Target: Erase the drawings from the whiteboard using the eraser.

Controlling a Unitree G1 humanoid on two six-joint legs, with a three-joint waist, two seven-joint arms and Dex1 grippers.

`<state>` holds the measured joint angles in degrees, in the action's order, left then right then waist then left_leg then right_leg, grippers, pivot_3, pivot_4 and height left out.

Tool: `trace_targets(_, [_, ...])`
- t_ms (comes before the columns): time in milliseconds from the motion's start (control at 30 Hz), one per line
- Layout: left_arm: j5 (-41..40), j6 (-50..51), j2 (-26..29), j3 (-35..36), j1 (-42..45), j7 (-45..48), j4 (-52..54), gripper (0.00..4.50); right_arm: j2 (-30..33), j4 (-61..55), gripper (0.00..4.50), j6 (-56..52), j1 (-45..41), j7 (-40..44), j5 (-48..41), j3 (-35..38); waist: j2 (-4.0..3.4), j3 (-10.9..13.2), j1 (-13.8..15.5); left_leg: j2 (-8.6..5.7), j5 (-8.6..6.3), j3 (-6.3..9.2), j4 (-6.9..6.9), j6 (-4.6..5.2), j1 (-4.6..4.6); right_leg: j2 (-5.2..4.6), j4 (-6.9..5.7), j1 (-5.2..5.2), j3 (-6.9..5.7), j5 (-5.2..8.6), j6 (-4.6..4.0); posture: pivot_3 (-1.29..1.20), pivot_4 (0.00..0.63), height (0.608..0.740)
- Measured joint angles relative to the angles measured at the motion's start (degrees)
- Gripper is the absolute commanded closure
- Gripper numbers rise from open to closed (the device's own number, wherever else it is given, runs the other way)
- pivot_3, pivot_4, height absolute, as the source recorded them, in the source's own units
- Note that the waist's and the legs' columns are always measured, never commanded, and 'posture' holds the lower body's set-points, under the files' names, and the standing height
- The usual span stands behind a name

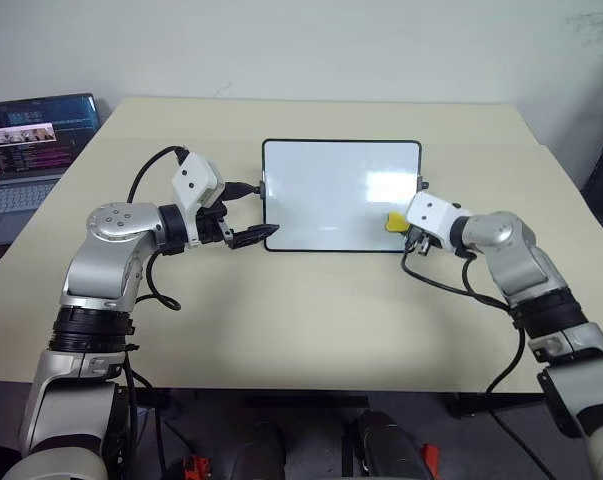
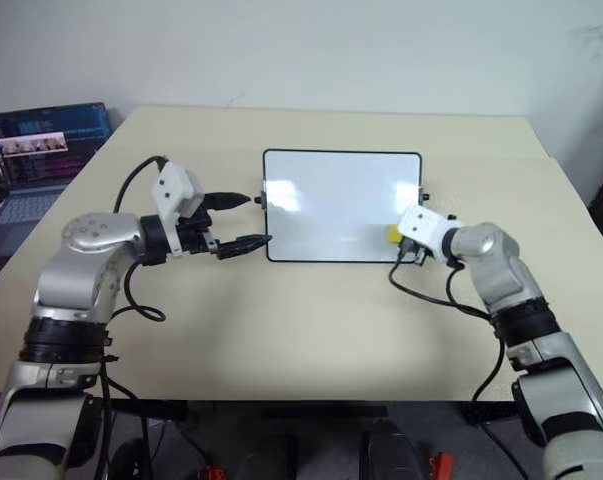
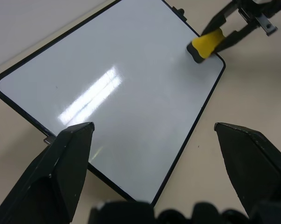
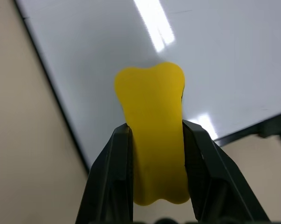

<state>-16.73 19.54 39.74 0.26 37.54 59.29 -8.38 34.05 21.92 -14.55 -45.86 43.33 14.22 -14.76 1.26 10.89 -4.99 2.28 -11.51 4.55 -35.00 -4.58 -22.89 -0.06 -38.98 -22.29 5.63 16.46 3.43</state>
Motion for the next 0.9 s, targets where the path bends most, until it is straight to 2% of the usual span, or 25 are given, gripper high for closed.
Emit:
trace_targets(67, [-0.1, 0.1, -0.3, 0.0, 0.1, 0.2, 0.2, 0.00, 0.7, -0.8, 3.40, -1.4, 0.4, 1.1, -2.6, 2.9, 0.01, 0.0, 0.2, 0.00, 0.00, 0.01, 0.00, 0.00, -0.05, 0.00, 0.01, -0.01, -0.01, 0.00, 0.00, 0.00, 0.150, 0.740])
trace_targets(233, [-3.5, 3.1, -2.7, -0.3, 1.4, 2.6, 2.5, 0.00, 5.8, -15.5, 3.40, -12.6, 6.1, 7.8, -13.7, 12.5, 0.04, 0.0, 1.1, -0.03, -0.05, 0.06, 0.05, -0.04, -0.16, -0.05, 0.10, -0.04, -0.10, -0.09, -0.22, 0.00, 0.150, 0.740])
trace_targets(367, [-6.3, 4.3, -9.4, -3.9, 5.1, 4.8, 3.9, 0.00, 11.6, -24.2, 3.40, -25.5, 8.6, 6.6, -20.0, 23.7, 0.01, 0.1, 2.4, -0.10, -0.08, 0.06, 0.05, -0.09, -0.23, -0.14, 0.17, -0.04, -0.13, -0.03, -0.20, 0.00, 0.150, 0.740])
trace_targets(467, [-4.3, 2.4, -15.6, -9.0, 7.1, 5.0, 2.4, 0.00, 13.5, -24.7, 3.40, -33.9, 11.1, 0.6, -19.7, 29.7, 0.05, 0.0, 2.6, -0.11, -0.09, 0.06, 0.03, -0.08, -0.16, -0.14, 0.17, 0.04, -0.12, -0.02, -0.20, 0.00, 0.150, 0.740])
trace_targets(567, [-1.0, -0.8, -21.9, -13.5, 7.5, 3.4, -0.8, 0.00, 13.8, -24.9, 3.40, -41.3, 16.7, -2.4, -20.0, 31.1, 0.06, 0.0, 2.7, -0.14, -0.09, 0.01, 0.03, -0.08, -0.15, -0.14, 0.14, 0.00, -0.02, -0.02, -0.19, 0.00, 0.150, 0.740])
trace_targets(667, [2.6, -4.8, -26.5, -16.7, 7.4, 0.8, -3.2, 0.00, 12.4, -26.0, 3.40, -47.3, 21.2, -4.3, -21.4, 31.5, 0.02, 0.0, 1.5, -0.13, -0.09, -0.05, 0.07, -0.07, -0.11, -0.12, 0.10, -0.03, 0.09, -0.01, -0.19, 0.00, 0.150, 0.740])
trace_targets(900, [7.8, -12.5, -30.1, -20.2, 6.2, -1.2, -9.0, 0.00, 10.9, -25.1, 3.40, -49.8, 23.2, -8.9, -22.4, 31.6, 0.01, 0.0, 1.2, -0.15, -0.09, -0.06, 0.01, -0.07, -0.07, -0.12, 0.07, 0.00, 0.11, 0.16, 0.09, 0.00, 0.150, 0.740])
